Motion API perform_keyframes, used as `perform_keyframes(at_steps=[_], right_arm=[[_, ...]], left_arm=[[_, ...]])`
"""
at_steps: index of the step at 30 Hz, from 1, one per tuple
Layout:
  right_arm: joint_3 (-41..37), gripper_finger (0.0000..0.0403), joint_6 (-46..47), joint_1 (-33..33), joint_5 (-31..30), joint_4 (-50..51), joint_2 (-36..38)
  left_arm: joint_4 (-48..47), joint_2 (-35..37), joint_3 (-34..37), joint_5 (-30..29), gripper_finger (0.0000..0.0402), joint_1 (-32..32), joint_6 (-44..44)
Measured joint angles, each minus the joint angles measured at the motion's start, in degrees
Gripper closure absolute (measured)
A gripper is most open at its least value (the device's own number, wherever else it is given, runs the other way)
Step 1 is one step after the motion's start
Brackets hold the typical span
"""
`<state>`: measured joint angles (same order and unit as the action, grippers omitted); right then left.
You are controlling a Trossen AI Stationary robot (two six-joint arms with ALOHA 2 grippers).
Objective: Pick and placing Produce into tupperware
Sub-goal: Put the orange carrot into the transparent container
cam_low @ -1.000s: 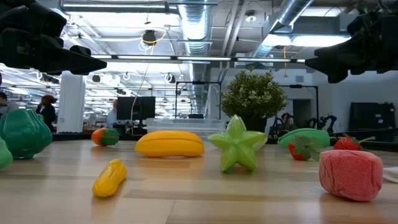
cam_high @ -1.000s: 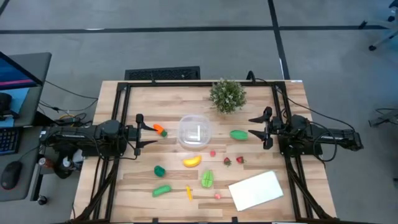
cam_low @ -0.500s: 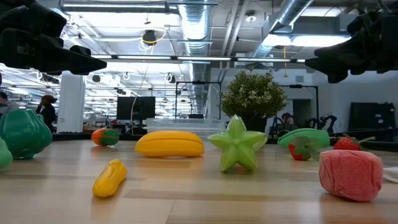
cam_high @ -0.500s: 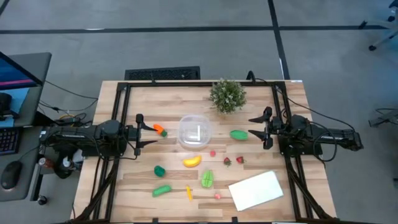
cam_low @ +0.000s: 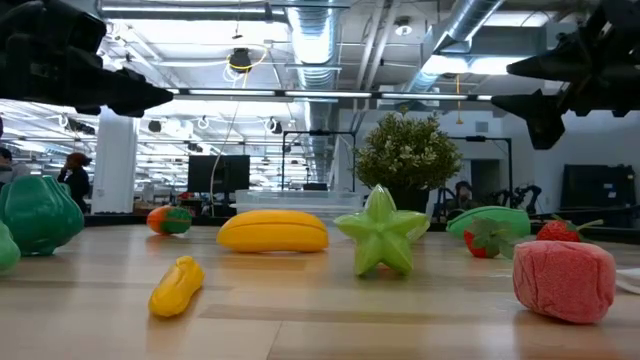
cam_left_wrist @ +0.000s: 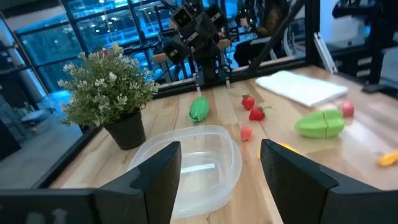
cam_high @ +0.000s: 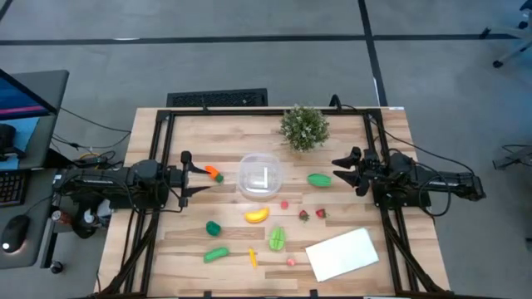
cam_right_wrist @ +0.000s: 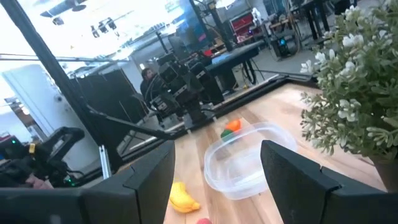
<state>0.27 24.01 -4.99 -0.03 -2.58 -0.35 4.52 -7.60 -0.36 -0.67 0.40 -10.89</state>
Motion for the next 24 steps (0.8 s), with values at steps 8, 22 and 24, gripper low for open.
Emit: perform_keyframes(at_steps=[8, 22, 24], right_arm=[[0.0, 0.0171, 0.2, 0.0, 0.0, -0.2, 0.0], [0.0, 0.0171, -1.5, 0.0, 0.0, -2.7, 0.0], [0.0, 0.0171, -1.5, 0.0, 0.0, -2.4, 0.0]], left_arm=[[0.0, 0.0, 0.0, -0.6, 0.0189, 0.0, 0.4], [-2.5, 0.0, 0.0, 1.9, 0.0189, 0.0, 7.0], [-2.5, 0.0, 0.0, 1.9, 0.0189, 0.0, 9.4]])
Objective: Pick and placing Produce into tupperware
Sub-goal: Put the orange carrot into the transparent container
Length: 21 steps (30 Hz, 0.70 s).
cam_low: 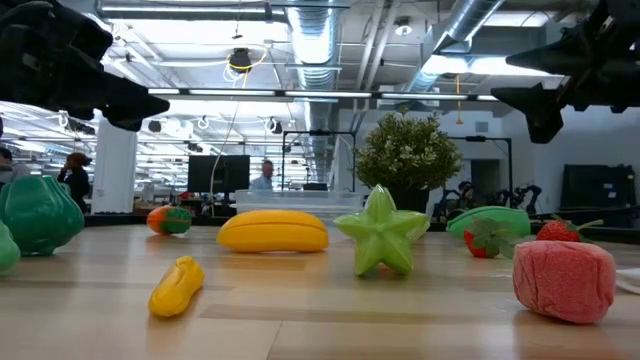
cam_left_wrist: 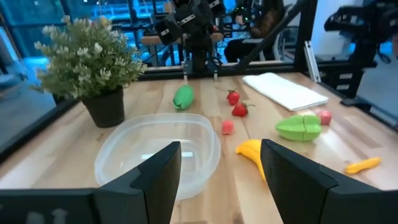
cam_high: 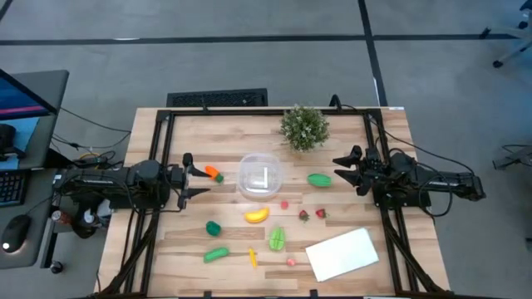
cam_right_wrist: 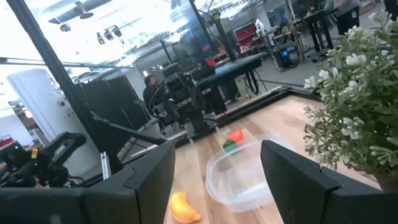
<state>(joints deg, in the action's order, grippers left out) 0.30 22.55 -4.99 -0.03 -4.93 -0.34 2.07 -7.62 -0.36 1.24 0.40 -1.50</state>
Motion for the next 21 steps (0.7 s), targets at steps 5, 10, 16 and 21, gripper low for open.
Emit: perform_keyframes(at_steps=[5, 10, 16, 21], right_arm=[[0.0, 0.0171, 0.0, -0.4, -0.1, -0.3, 0.0], [0.0, 0.0171, 0.0, -2.0, -0.3, -0.2, 0.0], [0.0, 0.0171, -3.9, -3.3, 0.0, -1.2, 0.0], [0.0, 0.0171, -9.6, -1.8, 0.2, -1.5, 0.0]], left_arm=[[0.0, 0.0, 0.0, -0.3, 0.0189, 0.0, 1.5], [2.1, 0.0, 0.0, -7.7, 0.0189, 0.0, -0.5], [5.1, -0.2, 0.0, -13.1, 0.0189, 0.0, -0.7], [1.9, -1.5, -0.2, -16.0, 0.0189, -0.1, 2.7]])
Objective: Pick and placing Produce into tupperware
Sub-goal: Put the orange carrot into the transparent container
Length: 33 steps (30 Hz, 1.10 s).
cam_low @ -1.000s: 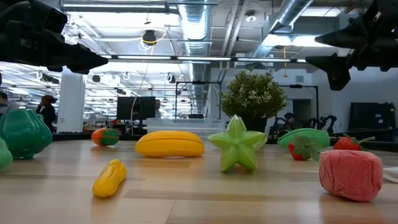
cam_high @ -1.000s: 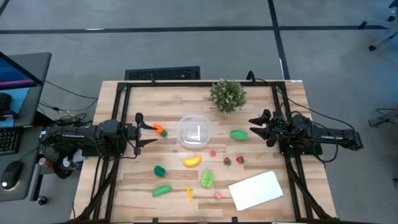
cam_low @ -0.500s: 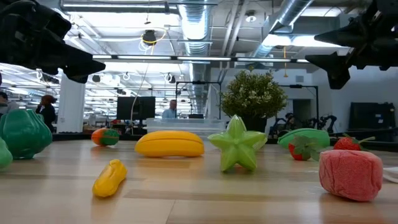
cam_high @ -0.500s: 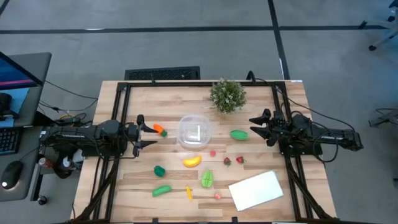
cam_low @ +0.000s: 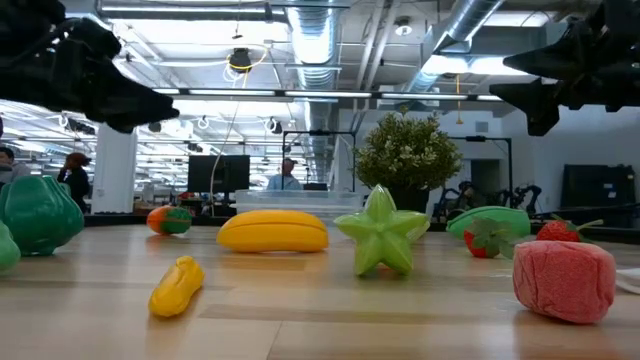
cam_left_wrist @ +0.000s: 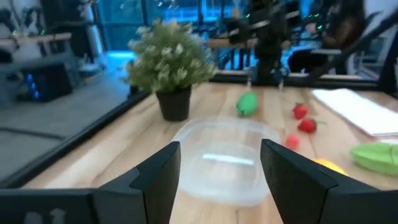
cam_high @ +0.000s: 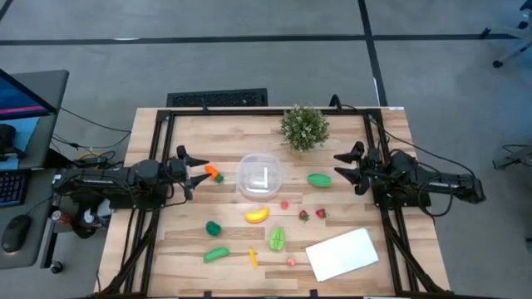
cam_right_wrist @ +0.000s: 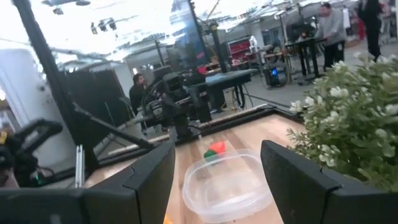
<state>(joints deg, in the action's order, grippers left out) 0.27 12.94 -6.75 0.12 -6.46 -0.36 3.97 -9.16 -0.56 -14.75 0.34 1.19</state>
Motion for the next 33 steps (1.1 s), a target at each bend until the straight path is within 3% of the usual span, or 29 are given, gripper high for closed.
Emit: perform_keyframes(at_steps=[9, 13, 15, 22, 33], right_arm=[[0.0, 0.0171, -6.0, 3.9, -0.2, 0.8, 0.0], [0.0, 0.0171, -8.4, 4.1, -0.2, 0.8, 0.0], [0.0, 0.0171, -8.6, 4.1, -0.2, 0.4, 0.0], [0.0, 0.0171, -8.5, 4.2, 2.1, 0.6, 0.0], [0.0, 0.0171, -8.5, 4.2, 2.4, 1.4, 0.0]], left_arm=[[3.0, -6.5, 0.0, 0.8, 0.0189, 0.0, 3.8], [11.1, -8.8, -1.9, 8.9, 0.0189, 0.4, 6.2], [10.7, -10.2, -5.0, 10.9, 0.0189, 1.2, 3.7], [-12.9, -20.6, -19.1, 1.9, 0.0189, 2.9, -4.8], [-35.1, -46.7, -37.0, -1.3, 0.0189, 2.4, -9.1]])
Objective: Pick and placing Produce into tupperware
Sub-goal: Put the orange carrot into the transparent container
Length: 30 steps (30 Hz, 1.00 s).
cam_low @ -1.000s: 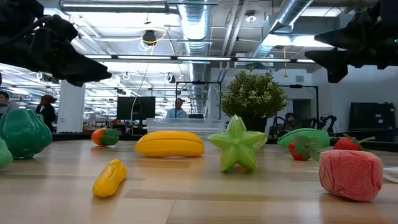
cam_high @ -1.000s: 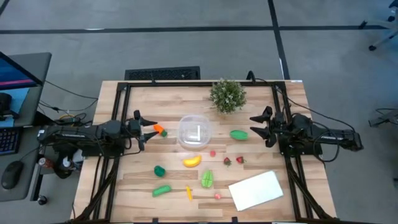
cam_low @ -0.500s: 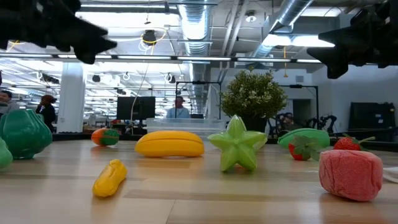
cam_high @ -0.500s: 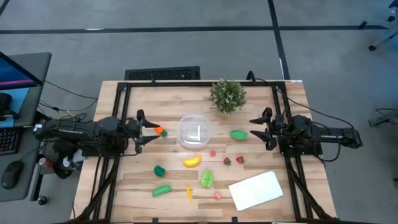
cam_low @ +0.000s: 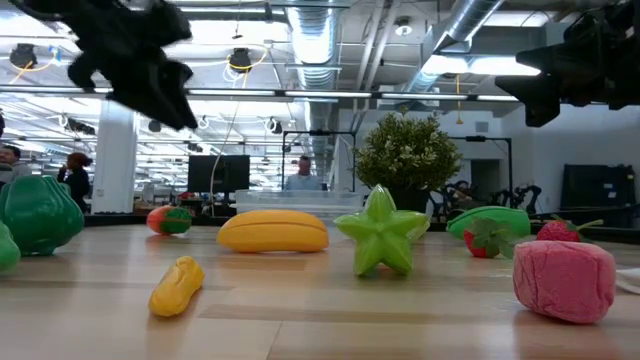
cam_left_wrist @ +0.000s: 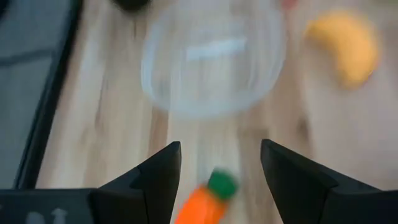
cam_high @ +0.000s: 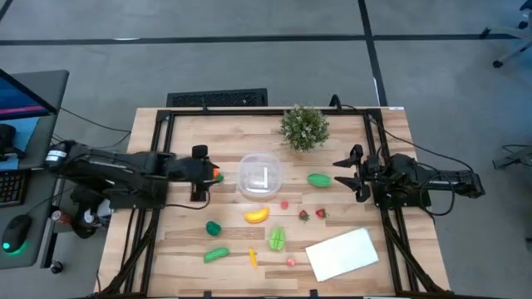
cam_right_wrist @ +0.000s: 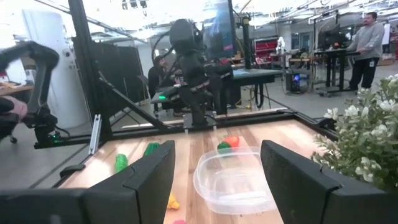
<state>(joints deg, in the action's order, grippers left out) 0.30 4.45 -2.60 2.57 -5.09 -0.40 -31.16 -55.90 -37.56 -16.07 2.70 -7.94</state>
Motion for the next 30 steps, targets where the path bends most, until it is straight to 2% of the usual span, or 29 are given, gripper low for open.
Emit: perform_keyframes(at_steps=[7, 10, 14, 22, 30], right_arm=[[0.0, 0.0171, 0.0, 0.0, 0.2, 0.7, 0.0], [0.0, 0.0171, 0.0, 0.0, 0.4, 1.4, 0.0], [0.0, 0.0171, 1.1, 0.0, 0.5, 2.9, 0.0], [0.0, 0.0171, 1.6, 0.0, 0.6, 4.0, 0.0], [0.0, 0.0171, 1.6, 0.0, 0.6, 4.0, 0.0]], left_arm=[[-15.9, -14.8, -8.5, -3.8, 0.0189, -3.3, 0.1], [-16.8, -18.2, -9.9, -3.6, 0.0189, -5.3, -1.2], [-16.3, -22.0, -10.1, -0.4, 0.0189, -8.4, -4.8], [-16.3, -25.8, -10.0, 3.7, 0.0189, -12.4, -8.0], [-15.3, -25.9, -10.0, 5.9, 0.0189, -14.8, -10.4]])
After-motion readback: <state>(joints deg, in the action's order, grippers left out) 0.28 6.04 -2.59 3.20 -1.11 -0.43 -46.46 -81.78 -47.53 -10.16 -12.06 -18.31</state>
